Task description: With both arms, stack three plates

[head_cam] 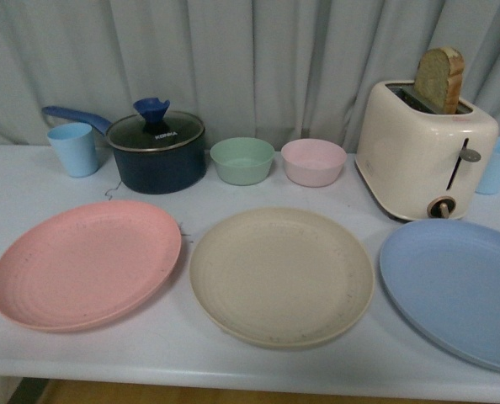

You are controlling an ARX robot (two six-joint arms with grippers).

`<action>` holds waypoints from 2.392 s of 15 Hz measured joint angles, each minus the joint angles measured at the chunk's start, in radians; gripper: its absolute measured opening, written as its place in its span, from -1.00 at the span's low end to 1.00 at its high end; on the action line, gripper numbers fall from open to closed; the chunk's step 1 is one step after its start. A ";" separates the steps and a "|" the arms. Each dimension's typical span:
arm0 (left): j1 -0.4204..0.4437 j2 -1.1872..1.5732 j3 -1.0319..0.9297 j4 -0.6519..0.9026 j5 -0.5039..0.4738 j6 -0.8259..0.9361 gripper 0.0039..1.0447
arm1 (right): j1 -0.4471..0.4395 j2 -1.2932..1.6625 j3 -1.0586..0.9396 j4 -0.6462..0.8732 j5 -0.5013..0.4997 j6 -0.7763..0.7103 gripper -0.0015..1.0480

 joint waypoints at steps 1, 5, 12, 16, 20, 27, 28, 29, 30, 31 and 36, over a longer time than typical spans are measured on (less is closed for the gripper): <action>0.000 0.000 0.000 0.000 0.000 0.000 0.88 | 0.000 0.000 0.000 0.000 0.000 0.000 0.87; 0.000 0.000 0.000 0.000 0.000 0.000 0.88 | 0.000 0.000 0.000 0.000 0.000 0.000 0.87; 0.000 0.000 0.000 0.000 0.000 0.000 0.88 | 0.000 0.000 0.000 0.000 0.000 0.000 0.87; 0.000 0.000 0.000 0.000 0.000 0.000 0.88 | 0.000 0.000 0.000 0.000 0.000 0.000 0.87; 0.000 0.000 0.000 0.000 0.000 0.000 0.88 | 0.000 0.000 0.000 0.000 0.000 0.000 0.87; 0.000 0.000 0.000 0.000 0.000 0.000 0.88 | 0.000 0.000 0.000 0.000 0.000 0.000 0.87; 0.000 0.000 0.000 0.000 0.000 0.000 0.88 | 0.000 0.000 0.000 0.000 0.000 0.000 0.87; 0.000 0.000 0.000 0.000 0.000 0.000 0.88 | 0.000 0.000 0.000 0.000 0.000 0.000 0.87; 0.000 0.000 0.000 0.000 0.000 0.000 0.88 | 0.000 0.000 0.000 0.000 0.000 0.000 0.87; 0.000 0.000 0.000 0.000 0.000 0.000 0.88 | 0.000 0.000 0.000 0.000 0.000 0.000 0.87; 0.000 0.000 0.000 0.000 0.000 0.000 0.88 | 0.000 0.000 0.000 0.000 0.000 0.000 0.87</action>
